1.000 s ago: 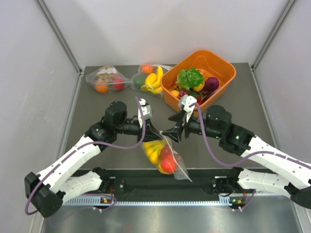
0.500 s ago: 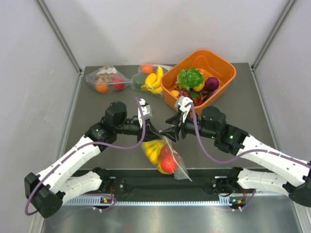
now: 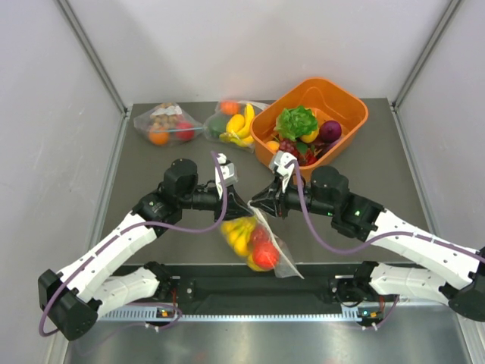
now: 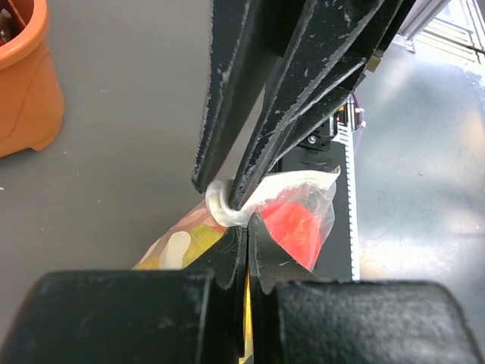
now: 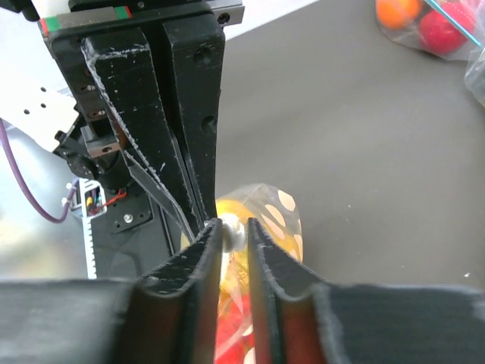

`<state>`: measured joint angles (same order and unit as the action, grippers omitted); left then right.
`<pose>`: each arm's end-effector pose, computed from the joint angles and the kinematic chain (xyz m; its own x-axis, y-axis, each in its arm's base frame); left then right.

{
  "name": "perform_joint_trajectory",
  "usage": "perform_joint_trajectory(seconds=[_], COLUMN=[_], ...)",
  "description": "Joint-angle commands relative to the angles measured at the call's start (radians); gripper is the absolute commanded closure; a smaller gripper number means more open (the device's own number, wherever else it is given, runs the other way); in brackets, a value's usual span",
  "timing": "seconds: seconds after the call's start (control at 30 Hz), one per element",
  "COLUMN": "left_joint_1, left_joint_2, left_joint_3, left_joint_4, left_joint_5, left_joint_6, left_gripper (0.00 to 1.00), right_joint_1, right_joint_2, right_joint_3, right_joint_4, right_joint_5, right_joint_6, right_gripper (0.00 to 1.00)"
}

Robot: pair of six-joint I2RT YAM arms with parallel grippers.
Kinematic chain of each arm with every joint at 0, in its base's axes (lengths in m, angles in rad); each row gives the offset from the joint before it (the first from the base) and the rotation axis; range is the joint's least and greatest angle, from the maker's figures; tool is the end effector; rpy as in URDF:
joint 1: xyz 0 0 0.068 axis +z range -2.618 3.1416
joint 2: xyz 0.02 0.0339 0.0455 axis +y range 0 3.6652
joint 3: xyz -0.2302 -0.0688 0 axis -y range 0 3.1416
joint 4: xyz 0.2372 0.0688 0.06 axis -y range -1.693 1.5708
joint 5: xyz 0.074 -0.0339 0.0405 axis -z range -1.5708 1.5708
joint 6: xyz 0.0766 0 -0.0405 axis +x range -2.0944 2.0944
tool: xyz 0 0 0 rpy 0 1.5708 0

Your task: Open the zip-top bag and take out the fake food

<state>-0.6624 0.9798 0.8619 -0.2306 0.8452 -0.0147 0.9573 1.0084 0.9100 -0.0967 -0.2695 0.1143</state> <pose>0.1632 -0.2000 0.2937 -0.2834 0.2087 -0.9360 0.9585 0.0939 -0.2693 0.1470 0.2441 0.3160 -0.2179 -0.1185 -0.9687 -0.9197 0.3572 0.1632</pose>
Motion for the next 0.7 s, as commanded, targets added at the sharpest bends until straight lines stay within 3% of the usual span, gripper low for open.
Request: perform_joint_trajectory(seconds=[0.0,0.13,0.3,0.4,0.43,0.53,0.67], left_joint_1=[-0.003,0.009,0.038,0.038,0.041,0.041,0.04], left_joint_2=[-0.009,-0.016,-0.016,-0.016,-0.015,-0.016,-0.021], left_joint_3=[-0.006,-0.02,-0.023,-0.027,-0.027,-0.027,-0.029], left_joint_4=[0.059,0.106,0.125,0.129,0.129,0.128,0.131], left_joint_5=[0.003,-0.021,-0.044,-0.034,-0.032,-0.028,-0.018], left_joint_6=[0.016,-0.05,-0.073,-0.073,-0.071,-0.07,-0.07], left_gripper=[1.0,1.0,1.0,1.0,1.0,1.0,1.0], right_joint_1=[-0.003,-0.002,0.0,0.0,0.0,0.0,0.0], right_joint_2=[0.012,0.013,-0.001,-0.011,-0.011,-0.008,0.001], right_joint_3=[0.018,0.015,0.0,-0.003,-0.003,0.001,0.0], right_joint_4=[0.034,0.025,0.025,0.025,0.026,0.026,0.04], right_joint_5=[-0.005,-0.002,-0.002,0.001,0.001,0.001,0.0], right_joint_6=[-0.011,-0.016,-0.016,-0.013,-0.01,-0.008,-0.001], right_gripper=[0.84,0.97,1.0,0.78,0.65,0.49,0.46])
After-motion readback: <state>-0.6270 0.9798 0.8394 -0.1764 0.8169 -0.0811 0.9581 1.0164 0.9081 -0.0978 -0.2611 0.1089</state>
